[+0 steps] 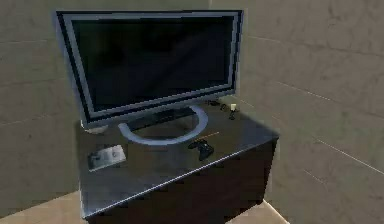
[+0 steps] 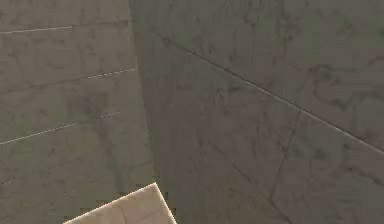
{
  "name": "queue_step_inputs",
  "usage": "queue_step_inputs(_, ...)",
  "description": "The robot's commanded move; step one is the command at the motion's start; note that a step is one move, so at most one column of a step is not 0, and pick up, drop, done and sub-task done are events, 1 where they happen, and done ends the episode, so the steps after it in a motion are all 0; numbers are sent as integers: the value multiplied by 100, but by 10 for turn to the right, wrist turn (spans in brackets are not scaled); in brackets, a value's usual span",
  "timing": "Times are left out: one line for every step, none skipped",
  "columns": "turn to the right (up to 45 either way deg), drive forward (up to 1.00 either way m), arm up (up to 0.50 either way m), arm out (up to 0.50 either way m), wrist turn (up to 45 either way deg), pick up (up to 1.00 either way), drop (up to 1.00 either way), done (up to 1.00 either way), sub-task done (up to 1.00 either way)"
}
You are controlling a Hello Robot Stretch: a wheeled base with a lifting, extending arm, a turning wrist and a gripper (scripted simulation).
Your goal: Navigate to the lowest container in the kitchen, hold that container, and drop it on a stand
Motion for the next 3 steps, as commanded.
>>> queue_step_inputs(-300,0,0,0,0,0,0,0,0)
queue_step_inputs(0,10,0,0,0,0,0,0,0)
queue_step_inputs(-450,0,0,0,0,0,0,0,0)
